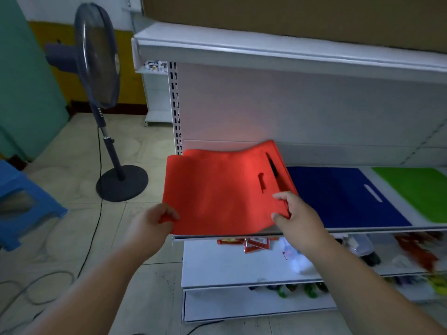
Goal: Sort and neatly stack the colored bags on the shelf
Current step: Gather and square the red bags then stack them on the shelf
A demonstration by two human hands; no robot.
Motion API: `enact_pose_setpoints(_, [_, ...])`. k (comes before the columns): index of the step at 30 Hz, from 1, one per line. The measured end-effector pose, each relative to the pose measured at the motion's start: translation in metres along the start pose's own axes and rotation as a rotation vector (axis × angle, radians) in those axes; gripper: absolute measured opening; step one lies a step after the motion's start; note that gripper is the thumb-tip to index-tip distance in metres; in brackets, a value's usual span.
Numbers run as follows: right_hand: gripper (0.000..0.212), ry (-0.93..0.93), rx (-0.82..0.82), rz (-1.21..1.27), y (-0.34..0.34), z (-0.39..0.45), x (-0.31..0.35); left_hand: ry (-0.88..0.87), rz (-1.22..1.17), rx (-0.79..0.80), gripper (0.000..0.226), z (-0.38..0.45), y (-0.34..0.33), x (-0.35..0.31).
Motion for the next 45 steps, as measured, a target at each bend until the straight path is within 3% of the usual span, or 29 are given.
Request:
enact_pose_setpoints(7, [0.039,0.105,0.006,-0.214,0.014,-0.003,-0.011,-0.077,0.252,-0.045,0.035,-0.030,-0.010,-0.012])
enact_pose_setpoints(12, [0.043,0.253,-0.305,-0.306,0.079,-0.026,-0.047,-0.208,0.291,-0.159,0.030,-0.064,-0.057,-0.047])
enact_pose_setpoints(17, [0.040,0.229,-0.586,-0.152,0.189,-0.058,-0.153,-0.411,0.133,-0.183,0.031,-0.099,-0.178,-0.126])
enact_pose_setpoints(23, [0.037,0.057,-0.737,-0.148,0.310,-0.102,-0.308,-0.523,0.078,-0.036,0.035,-0.125,-0.348,-0.220])
enact_pose_setpoints(32, [0.038,-0.264,-0.785,-0.137,0.404,-0.099,-0.498,-0.578,0.023,0.205,0.036,-0.118,-0.565,-0.323])
enact_pose_setpoints(38, [0.039,-0.373,-0.870,-0.144,0.478,-0.068,-0.588,-0.612,0.050,0.337,0.036,-0.082,-0.702,-0.393])
enact_pose_setpoints(45, [0.039,-0.421,-0.856,-0.107,0.537,-0.025,-0.690,-0.611,-0.038,0.406,0.034,-0.067,-0.817,-0.459])
Point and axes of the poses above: each hand's wrist, its own z-axis towards the middle knuckle, its own y-axis out of the back of the hand, x = y × z, the point moved 8 cm from there along z, towards the middle knuckle, and after that the axes turned 8 degrees about -z, right-handed, at the moved point
